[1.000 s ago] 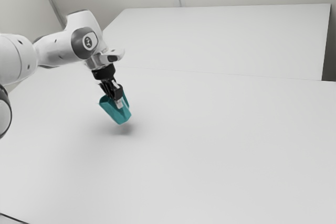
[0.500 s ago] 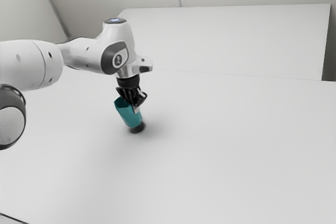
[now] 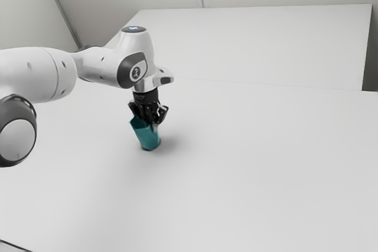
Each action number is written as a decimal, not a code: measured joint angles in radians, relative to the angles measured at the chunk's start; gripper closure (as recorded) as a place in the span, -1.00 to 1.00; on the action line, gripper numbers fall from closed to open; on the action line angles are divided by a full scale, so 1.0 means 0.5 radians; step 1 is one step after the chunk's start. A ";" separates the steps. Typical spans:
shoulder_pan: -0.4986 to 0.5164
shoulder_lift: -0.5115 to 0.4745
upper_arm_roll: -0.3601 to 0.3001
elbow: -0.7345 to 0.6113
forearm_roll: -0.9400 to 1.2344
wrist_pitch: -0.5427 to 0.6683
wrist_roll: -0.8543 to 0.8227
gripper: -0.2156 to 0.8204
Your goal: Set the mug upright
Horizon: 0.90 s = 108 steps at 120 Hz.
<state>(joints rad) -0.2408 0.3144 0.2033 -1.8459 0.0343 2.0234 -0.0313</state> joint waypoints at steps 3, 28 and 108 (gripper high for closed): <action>0.000 -0.001 0.004 0.000 -0.003 0.000 -0.012 0.44; -0.006 -0.025 0.015 0.007 0.000 -0.001 -0.087 -0.20; -0.001 -0.428 0.069 0.352 0.162 -0.426 0.042 -0.57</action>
<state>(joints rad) -0.2415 0.1003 0.2380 -1.6698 0.1151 1.8106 -0.0102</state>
